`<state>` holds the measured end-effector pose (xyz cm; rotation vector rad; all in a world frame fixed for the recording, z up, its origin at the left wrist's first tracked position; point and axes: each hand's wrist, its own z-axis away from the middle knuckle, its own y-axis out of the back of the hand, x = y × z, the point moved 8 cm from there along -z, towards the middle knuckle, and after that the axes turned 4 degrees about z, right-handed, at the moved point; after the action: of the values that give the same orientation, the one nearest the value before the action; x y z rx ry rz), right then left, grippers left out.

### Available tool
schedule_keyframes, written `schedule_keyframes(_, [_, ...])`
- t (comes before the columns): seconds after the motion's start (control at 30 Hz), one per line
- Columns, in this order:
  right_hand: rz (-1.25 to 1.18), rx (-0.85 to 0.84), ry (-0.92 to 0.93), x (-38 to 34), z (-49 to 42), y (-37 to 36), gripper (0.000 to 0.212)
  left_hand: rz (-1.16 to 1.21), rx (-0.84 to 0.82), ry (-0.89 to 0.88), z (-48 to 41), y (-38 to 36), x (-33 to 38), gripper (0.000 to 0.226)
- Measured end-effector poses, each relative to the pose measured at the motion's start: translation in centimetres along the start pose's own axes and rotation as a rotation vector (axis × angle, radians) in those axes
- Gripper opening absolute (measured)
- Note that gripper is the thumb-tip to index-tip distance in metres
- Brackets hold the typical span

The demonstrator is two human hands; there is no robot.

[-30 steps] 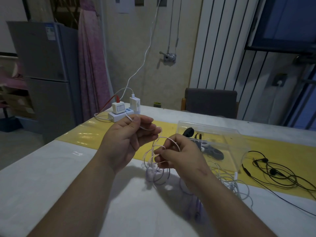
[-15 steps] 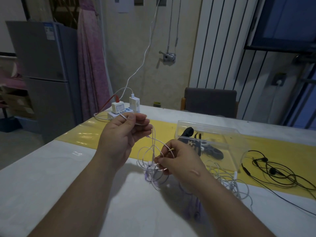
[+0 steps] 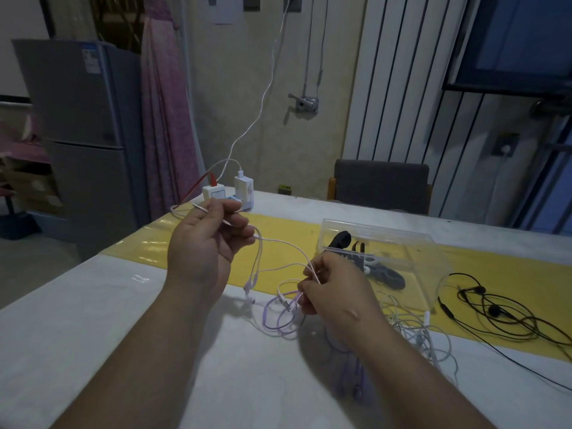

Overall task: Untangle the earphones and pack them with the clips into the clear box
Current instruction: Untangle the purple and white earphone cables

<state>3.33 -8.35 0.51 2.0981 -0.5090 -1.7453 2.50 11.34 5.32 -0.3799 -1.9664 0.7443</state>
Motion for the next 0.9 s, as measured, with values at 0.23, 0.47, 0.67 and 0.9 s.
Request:
schedule_keyframes(0.23, [-0.367, 0.142, 0.066, -1.3, 0.1, 1.8, 0.009, -0.058, 0.035, 0.066, -0.5, 1.2, -0.6, 0.038])
schedule_keyframes(0.47, [-0.417, 0.305, 0.082, -0.8, -0.2, 3.8, 0.018, -0.025, 0.071, 0.187, -0.3, 1.6, -1.2, 0.042])
schedule_keyframes(0.67, [-0.316, 0.136, 0.048, -0.7, -0.2, 1.7, 0.015, -0.007, -0.162, 0.201, 1.0, -1.7, -1.6, 0.034])
schedule_keyframes(0.9, [-0.055, 0.064, 0.098, -0.9, 0.1, 0.4, 0.014, 0.125, -0.313, 0.212, 1.8, -3.3, -1.5, 0.040])
